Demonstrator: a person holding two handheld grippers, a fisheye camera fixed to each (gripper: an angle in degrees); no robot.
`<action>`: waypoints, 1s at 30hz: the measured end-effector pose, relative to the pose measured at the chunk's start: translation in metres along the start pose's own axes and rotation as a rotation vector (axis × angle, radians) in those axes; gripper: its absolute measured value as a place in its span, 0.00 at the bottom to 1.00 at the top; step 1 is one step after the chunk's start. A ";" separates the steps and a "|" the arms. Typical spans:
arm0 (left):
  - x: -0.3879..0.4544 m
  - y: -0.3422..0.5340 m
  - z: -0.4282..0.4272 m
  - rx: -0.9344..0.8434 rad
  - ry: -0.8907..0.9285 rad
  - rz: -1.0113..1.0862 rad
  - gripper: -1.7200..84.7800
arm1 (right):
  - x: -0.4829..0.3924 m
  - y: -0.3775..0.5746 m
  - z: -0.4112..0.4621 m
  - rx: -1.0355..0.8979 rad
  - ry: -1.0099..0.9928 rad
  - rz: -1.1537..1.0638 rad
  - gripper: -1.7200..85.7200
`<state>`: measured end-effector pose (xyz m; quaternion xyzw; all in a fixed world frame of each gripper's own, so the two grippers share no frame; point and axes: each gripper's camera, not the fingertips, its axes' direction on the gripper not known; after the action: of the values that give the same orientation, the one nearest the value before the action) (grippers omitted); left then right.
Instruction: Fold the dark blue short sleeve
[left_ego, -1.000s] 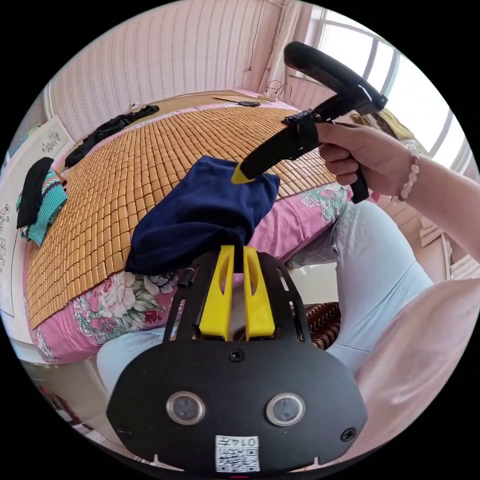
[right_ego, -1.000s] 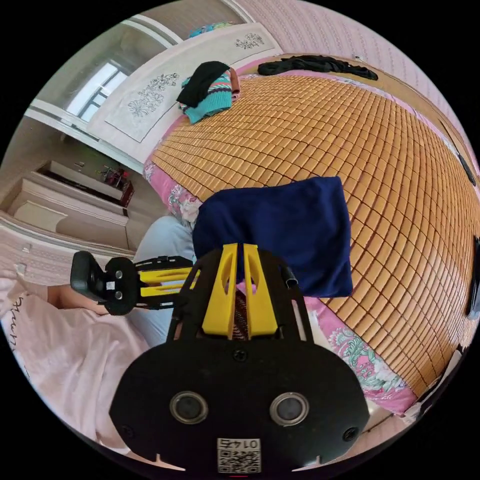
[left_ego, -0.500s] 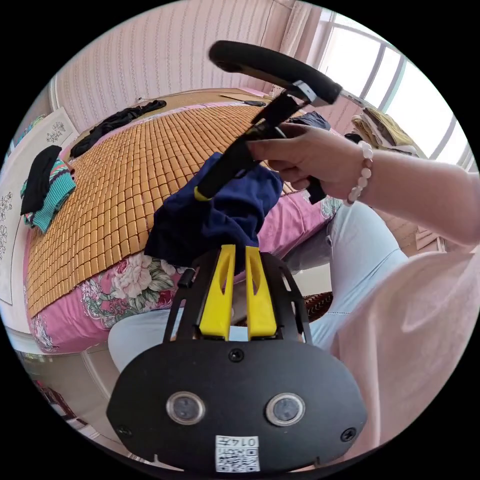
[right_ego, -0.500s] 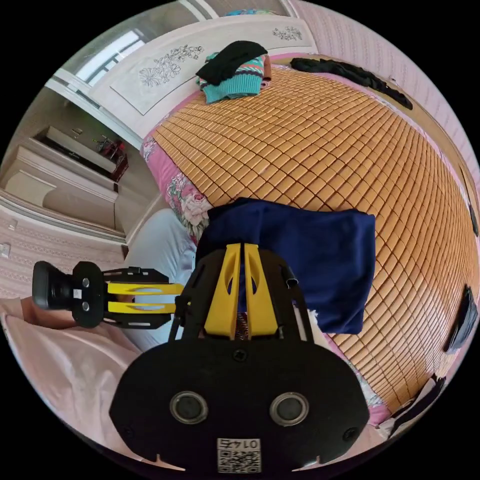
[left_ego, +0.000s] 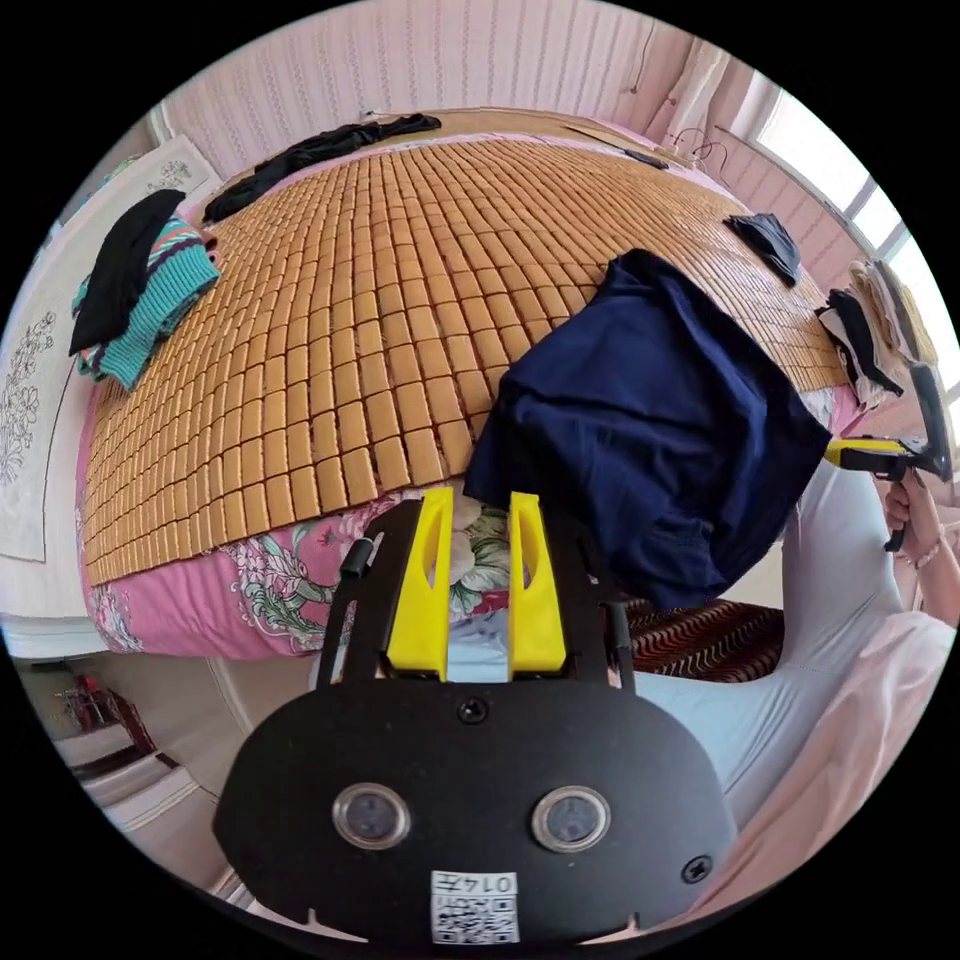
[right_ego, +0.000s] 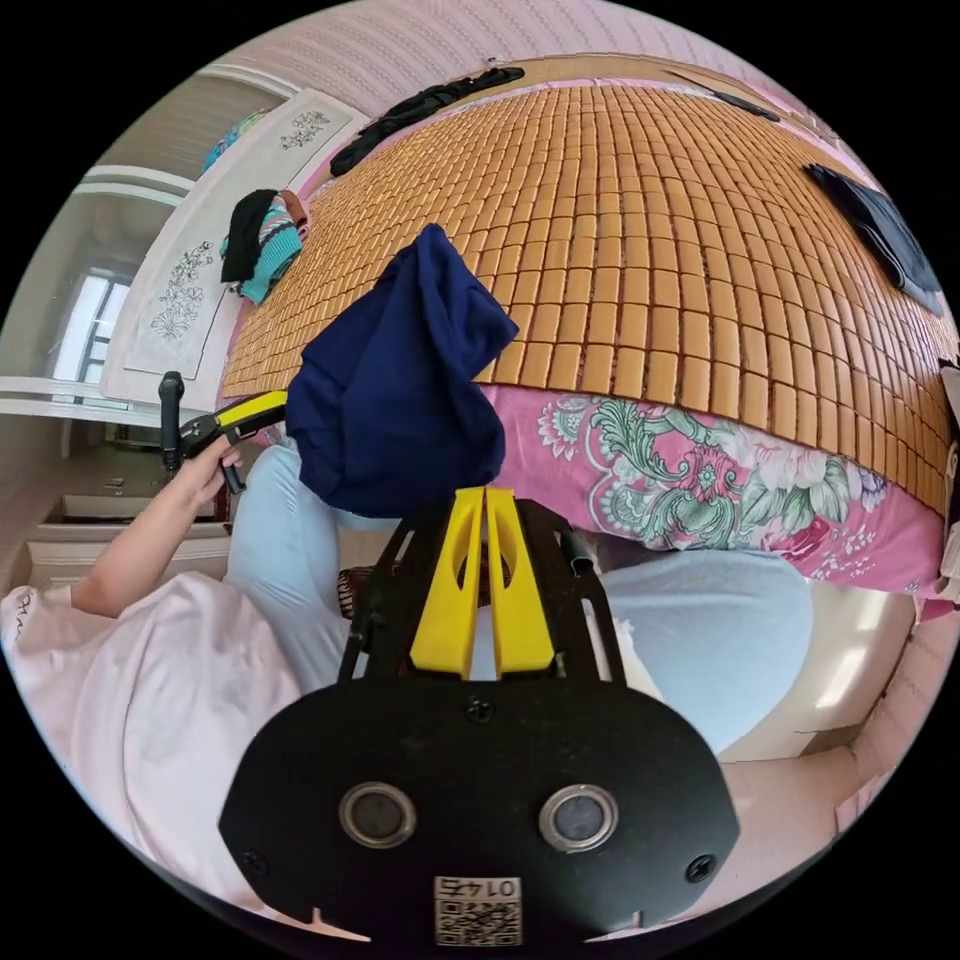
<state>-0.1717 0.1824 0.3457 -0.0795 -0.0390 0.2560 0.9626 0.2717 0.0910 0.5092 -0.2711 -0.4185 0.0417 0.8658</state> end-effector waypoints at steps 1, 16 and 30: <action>0.003 -0.002 -0.003 0.028 -0.002 0.012 0.10 | 0.000 0.004 -0.009 0.019 -0.010 0.005 0.04; 0.024 0.037 -0.069 0.167 0.049 -0.006 0.02 | -0.037 0.017 -0.048 -0.020 0.180 0.102 0.07; 0.004 0.118 -0.251 0.618 0.287 -0.083 0.01 | -0.043 0.131 -0.284 0.407 -0.371 -0.022 0.02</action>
<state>-0.1967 0.2514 0.0782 0.1822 0.1729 0.2024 0.9466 0.4761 0.0663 0.2704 -0.0746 -0.5559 0.1644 0.8114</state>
